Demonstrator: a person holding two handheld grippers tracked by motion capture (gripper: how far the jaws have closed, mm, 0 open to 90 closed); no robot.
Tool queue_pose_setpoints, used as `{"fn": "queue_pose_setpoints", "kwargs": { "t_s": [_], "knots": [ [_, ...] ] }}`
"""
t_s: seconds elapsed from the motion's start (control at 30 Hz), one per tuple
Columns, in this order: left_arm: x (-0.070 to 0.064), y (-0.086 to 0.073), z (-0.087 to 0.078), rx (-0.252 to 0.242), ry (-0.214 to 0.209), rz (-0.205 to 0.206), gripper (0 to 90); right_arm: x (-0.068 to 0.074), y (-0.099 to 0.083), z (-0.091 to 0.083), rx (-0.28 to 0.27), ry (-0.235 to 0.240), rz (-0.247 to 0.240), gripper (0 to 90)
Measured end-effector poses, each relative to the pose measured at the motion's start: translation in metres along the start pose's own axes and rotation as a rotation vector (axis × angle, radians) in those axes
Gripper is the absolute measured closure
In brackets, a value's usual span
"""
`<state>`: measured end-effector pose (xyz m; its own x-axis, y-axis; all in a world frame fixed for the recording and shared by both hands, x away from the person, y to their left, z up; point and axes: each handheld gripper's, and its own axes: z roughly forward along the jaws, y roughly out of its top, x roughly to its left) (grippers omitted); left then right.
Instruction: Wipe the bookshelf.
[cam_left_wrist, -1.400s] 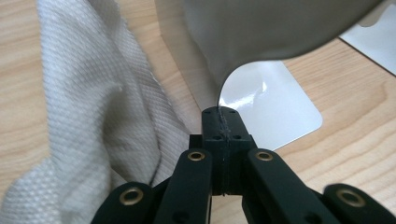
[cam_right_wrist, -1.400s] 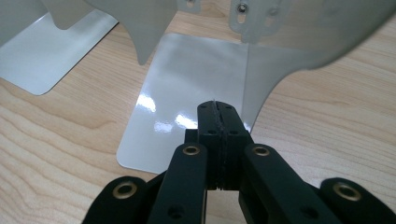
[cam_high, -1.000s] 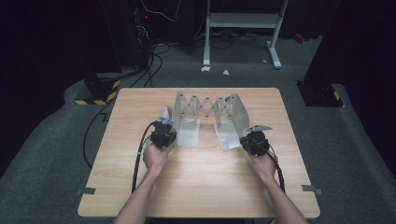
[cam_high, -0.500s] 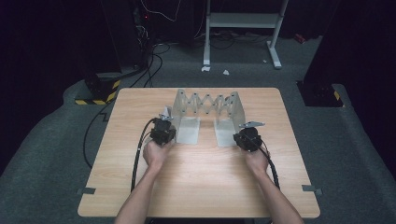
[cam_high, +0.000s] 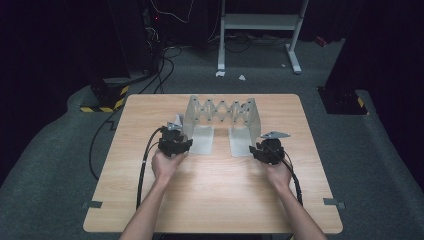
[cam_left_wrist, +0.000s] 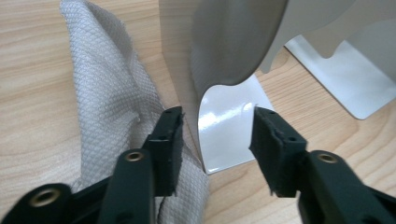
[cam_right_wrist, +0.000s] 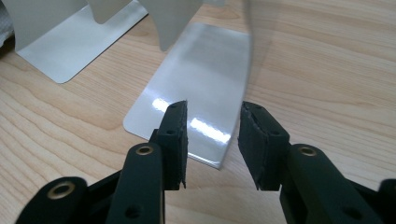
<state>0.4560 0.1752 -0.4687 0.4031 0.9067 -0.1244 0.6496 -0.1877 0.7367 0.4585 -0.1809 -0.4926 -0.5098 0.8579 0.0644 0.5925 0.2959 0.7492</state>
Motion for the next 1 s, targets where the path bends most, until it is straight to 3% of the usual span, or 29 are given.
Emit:
{"fn": "queue_pose_setpoints", "kwargs": {
  "t_s": [0.2,0.57,0.73,1.0],
  "knots": [
    [0.003,-0.001,-0.014,-0.056,0.002,0.002,45.1,-0.013,-0.009,-0.016,-0.032,-0.027,0.029,56.2],
    [0.006,-0.008,-0.026,-0.093,0.002,0.028,42.1,-0.027,-0.017,-0.029,-0.069,-0.053,0.067,51.5],
    [0.007,-0.008,-0.035,-0.116,-0.018,0.026,40.9,-0.037,-0.022,-0.037,-0.096,-0.058,0.108,48.9],
    [0.013,-0.017,-0.045,-0.141,-0.012,0.004,40.2,-0.043,-0.03,-0.046,-0.108,-0.071,0.122,48.8]
  ]
}}
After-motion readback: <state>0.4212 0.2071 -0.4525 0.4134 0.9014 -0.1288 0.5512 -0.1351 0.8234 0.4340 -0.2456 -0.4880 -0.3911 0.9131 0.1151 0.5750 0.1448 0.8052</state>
